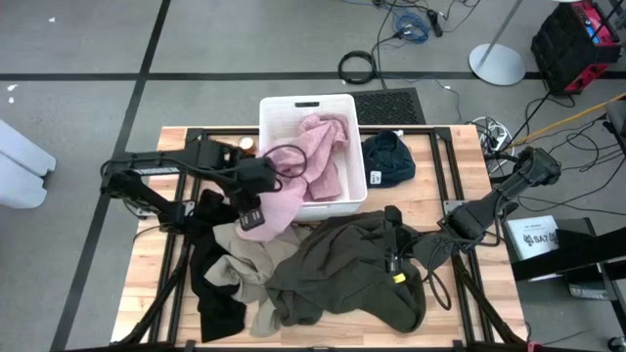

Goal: Fold laundry
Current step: Put the pink polo into the white laundry bin

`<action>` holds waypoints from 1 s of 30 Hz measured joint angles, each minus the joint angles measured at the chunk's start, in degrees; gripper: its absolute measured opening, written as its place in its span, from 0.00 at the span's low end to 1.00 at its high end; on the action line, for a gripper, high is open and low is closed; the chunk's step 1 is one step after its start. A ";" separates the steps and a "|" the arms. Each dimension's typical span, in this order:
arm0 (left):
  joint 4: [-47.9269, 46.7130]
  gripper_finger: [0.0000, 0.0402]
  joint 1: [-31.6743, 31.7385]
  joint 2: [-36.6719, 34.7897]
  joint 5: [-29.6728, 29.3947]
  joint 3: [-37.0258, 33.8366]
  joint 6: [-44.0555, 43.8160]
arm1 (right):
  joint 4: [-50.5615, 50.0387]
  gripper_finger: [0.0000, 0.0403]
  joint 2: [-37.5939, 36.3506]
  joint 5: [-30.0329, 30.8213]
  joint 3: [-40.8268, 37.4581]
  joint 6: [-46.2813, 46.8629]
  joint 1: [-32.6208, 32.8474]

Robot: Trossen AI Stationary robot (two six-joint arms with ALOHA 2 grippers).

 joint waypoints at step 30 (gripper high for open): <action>25.46 0.01 15.12 9.11 -11.58 25.97 24.83 | -0.16 0.60 0.02 0.07 0.00 -2.96 -3.02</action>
